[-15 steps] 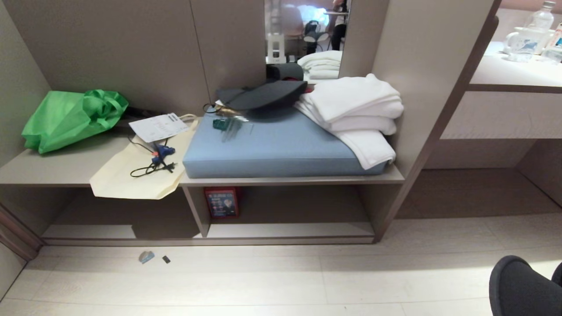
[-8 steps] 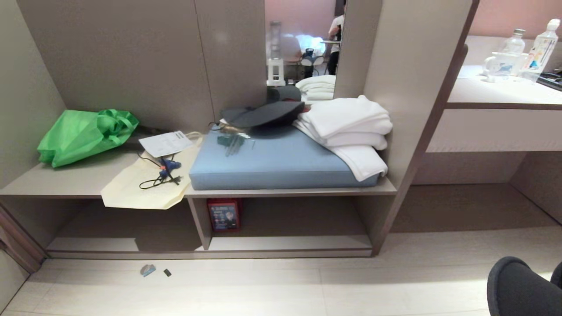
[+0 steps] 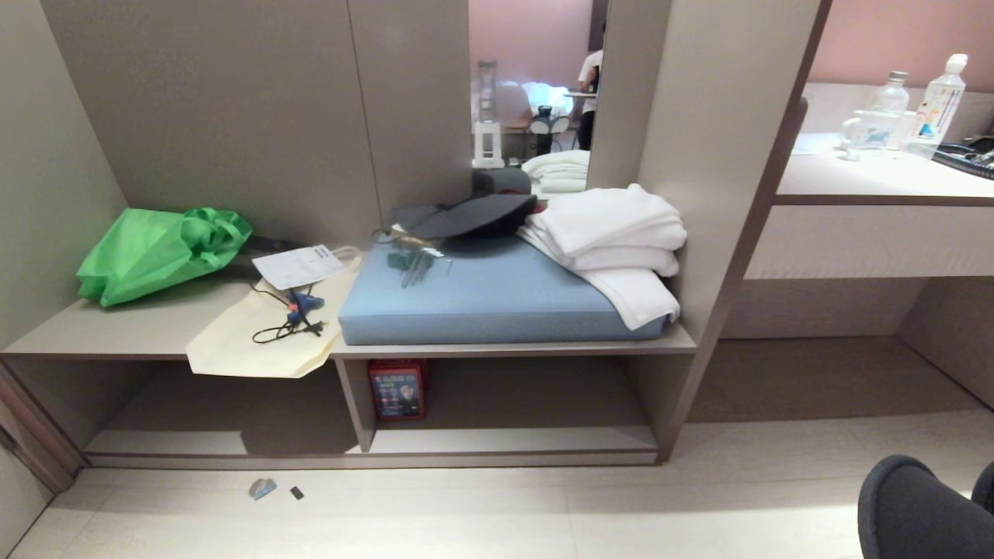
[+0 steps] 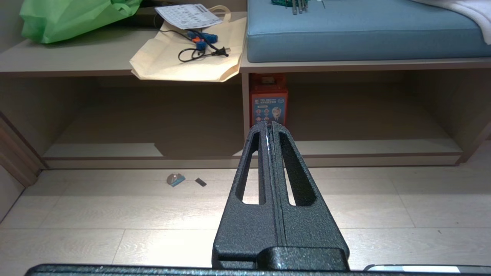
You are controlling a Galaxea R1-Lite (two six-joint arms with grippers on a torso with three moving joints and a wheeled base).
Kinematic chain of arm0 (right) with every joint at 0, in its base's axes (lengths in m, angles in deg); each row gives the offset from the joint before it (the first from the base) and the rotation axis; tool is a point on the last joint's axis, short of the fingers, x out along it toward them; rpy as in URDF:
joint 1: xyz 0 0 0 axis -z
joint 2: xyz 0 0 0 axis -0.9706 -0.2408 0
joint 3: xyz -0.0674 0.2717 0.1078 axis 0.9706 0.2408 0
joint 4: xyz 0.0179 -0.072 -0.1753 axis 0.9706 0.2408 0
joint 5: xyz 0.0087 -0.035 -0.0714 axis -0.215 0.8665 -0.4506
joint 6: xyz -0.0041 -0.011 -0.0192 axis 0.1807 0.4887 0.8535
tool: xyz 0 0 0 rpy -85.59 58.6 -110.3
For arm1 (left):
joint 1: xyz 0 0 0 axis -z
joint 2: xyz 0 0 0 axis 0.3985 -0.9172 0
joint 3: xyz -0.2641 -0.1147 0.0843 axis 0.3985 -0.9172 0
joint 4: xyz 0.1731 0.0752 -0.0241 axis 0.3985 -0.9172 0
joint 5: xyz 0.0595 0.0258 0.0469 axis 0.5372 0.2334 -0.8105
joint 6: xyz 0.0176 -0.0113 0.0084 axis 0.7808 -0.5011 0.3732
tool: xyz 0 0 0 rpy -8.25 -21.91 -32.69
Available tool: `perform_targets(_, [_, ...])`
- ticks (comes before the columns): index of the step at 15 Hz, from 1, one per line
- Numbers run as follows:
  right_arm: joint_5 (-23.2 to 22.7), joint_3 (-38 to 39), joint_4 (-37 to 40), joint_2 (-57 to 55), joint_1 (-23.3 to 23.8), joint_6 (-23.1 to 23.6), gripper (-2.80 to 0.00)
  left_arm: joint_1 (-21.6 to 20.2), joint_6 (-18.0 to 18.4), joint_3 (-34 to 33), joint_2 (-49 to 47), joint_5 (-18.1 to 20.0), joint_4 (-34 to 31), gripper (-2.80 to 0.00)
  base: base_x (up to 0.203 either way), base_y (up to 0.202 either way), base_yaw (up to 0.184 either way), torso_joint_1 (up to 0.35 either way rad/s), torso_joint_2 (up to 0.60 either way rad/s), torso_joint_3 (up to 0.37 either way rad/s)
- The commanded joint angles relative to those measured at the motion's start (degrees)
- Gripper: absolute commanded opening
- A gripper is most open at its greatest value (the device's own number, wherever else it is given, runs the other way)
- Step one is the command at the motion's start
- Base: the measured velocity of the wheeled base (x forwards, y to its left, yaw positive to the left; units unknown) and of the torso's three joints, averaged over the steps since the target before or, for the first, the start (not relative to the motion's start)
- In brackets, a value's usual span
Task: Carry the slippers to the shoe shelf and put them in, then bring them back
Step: Place the slippers on the floor
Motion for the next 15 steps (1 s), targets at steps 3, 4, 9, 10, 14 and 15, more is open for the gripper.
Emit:
perform_targets(3, [0.0, 0.1, 0.0, -0.1, 0.0, 0.1, -2.80, 0.0, 0.0, 0.0, -0.1, 0.0, 0.0, -2.80, 0.000, 0.000, 0.000, 0.000, 0.00, 0.000])
perform_targets(4, [0.0, 0.1, 0.0, -0.1, 0.0, 0.1, -2.80, 0.0, 0.0, 0.0, -0.1, 0.0, 0.0, -2.80, 0.000, 0.000, 0.000, 0.000, 0.00, 0.000])
perform_targets(9, [0.0, 0.0, 0.0, -0.1, 0.0, 0.1, -2.80, 0.0, 0.0, 0.0, 0.0, 0.0, 0.0, -2.80, 0.002, -0.043, 0.002, 0.001, 0.00, 0.001])
perform_targets(10, [0.0, 0.1, 0.0, -0.1, 0.0, 0.1, -2.80, 0.0, 0.0, 0.0, 0.0, 0.0, 0.0, -2.80, 0.001, -0.193, 0.002, 0.002, 0.00, 0.002])
perform_targets(14, [0.0, 0.1, 0.0, -0.1, 0.0, 0.1, -2.80, 0.0, 0.0, 0.0, 0.0, 0.0, 0.0, -2.80, 0.000, -0.199, 0.001, 0.002, 0.00, 0.002])
perform_targets(15, [0.0, 0.1, 0.0, -0.1, 0.0, 0.1, -2.80, 0.0, 0.1, 0.0, 0.0, 0.0, 0.0, -2.80, 0.000, -0.199, -0.001, 0.002, 0.00, 0.002])
